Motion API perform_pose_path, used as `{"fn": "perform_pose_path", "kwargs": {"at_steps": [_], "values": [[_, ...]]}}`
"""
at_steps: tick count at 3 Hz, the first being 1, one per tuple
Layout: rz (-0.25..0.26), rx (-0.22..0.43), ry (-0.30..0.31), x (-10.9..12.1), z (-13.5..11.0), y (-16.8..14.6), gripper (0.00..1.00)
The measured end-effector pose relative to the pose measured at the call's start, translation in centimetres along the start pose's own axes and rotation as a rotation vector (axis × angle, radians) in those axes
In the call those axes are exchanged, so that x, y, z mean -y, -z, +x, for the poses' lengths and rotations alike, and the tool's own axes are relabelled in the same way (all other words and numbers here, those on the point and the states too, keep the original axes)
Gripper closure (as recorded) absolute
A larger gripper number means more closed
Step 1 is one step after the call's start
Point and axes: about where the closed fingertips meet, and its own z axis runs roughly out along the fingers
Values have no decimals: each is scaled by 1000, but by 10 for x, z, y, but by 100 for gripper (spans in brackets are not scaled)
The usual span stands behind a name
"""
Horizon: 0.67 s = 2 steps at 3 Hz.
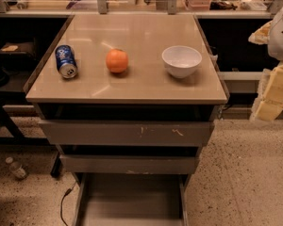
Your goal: Place orange into bottom drawer
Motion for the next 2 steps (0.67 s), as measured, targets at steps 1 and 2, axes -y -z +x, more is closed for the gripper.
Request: {"fn": "perform_pose_path", "kwargs": {"at_steps": [1,2], "values": [[2,-1,2,2,-4,0,0],[31,-18,23,31,-63,0,0]]}}
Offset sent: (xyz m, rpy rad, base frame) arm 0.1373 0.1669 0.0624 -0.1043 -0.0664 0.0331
